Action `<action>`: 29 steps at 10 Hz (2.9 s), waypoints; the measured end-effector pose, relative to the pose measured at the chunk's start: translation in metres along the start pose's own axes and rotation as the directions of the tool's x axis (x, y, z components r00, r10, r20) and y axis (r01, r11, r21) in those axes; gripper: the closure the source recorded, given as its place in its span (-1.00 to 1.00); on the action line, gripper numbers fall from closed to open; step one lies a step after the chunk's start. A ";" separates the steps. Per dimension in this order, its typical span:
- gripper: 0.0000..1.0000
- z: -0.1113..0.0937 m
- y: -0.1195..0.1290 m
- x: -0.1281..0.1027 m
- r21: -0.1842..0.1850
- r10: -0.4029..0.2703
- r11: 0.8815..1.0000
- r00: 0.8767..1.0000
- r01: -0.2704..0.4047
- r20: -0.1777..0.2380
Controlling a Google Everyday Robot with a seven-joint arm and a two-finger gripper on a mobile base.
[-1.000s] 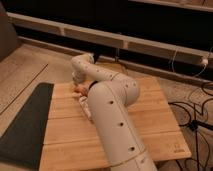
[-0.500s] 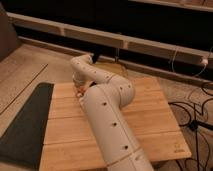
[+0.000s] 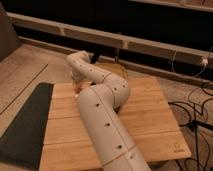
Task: Place the pepper in the ceramic bowl
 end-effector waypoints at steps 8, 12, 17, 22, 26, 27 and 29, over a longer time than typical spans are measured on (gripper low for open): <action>1.00 -0.116 -0.004 -0.026 0.173 0.032 0.984 0.994 -0.050 0.103; 1.00 -0.123 -0.032 0.040 0.202 0.201 0.954 0.974 -0.219 0.107; 1.00 -0.096 -0.082 0.097 0.222 0.333 0.912 0.938 -0.345 0.091; 0.52 -0.088 -0.086 0.155 0.208 0.478 0.860 0.878 -0.466 -0.009; -0.38 -0.097 -0.097 0.169 0.208 0.537 0.830 0.843 -0.518 -0.040; -0.44 -0.098 -0.101 0.168 0.209 0.542 0.825 0.839 -0.525 -0.034; -0.44 -0.096 -0.105 0.164 0.202 0.537 0.829 0.843 -0.521 -0.034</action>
